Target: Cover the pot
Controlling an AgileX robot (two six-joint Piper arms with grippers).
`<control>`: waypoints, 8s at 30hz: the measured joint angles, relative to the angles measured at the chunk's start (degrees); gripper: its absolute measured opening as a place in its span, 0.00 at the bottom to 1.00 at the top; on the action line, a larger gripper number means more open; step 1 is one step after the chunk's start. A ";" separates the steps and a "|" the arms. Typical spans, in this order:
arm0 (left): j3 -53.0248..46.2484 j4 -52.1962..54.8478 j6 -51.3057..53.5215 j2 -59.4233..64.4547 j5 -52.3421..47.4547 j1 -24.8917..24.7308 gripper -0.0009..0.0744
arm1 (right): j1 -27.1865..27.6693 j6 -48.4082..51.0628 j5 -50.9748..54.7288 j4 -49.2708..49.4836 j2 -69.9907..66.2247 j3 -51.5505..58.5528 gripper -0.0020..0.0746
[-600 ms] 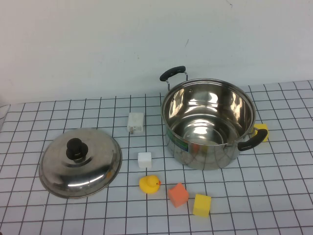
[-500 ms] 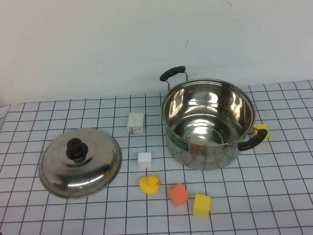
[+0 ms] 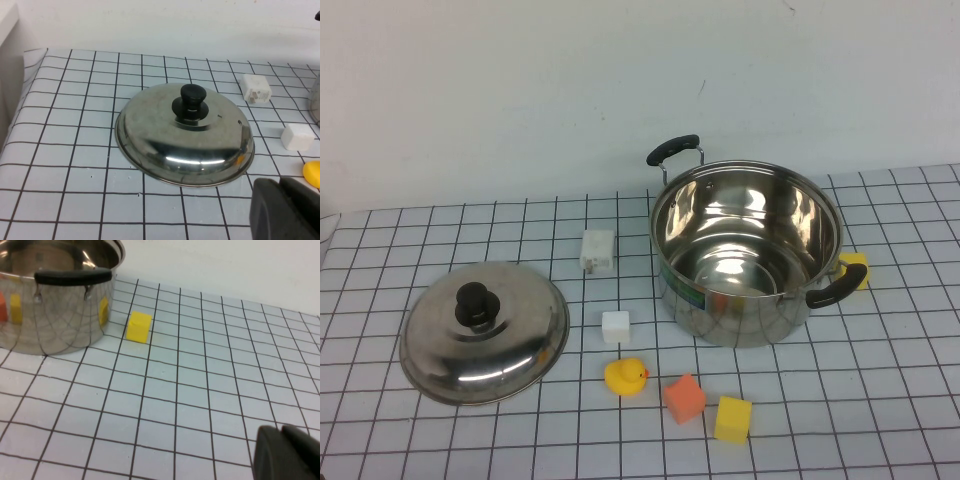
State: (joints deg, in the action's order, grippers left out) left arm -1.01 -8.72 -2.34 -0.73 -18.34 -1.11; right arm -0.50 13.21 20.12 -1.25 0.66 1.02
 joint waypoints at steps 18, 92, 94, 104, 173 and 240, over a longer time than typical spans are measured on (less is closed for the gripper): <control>0.00 0.00 0.00 0.00 0.00 0.00 0.01 | 0.00 0.00 0.00 0.08 0.00 0.00 0.04; 14.42 -5.93 -5.89 1.27 20.91 0.00 0.01 | 0.00 0.00 0.00 0.08 0.00 0.00 0.04; 18.87 -5.78 -3.96 3.58 16.87 0.00 0.01 | 0.00 0.00 0.00 0.08 0.00 0.00 0.04; 27.34 -6.03 1.23 20.96 17.11 0.00 0.01 | 0.00 0.00 0.00 0.08 0.00 0.00 0.04; 37.80 16.50 -3.98 122.07 83.85 0.00 0.73 | 0.00 0.00 0.00 0.13 0.00 0.00 0.04; 59.65 31.53 -24.63 95.76 52.23 -13.18 0.44 | 0.00 0.00 0.00 0.13 0.00 0.00 0.04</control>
State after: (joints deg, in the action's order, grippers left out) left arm 58.64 22.81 -26.97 95.03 33.90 -14.28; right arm -0.50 13.21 20.12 -1.12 0.66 1.02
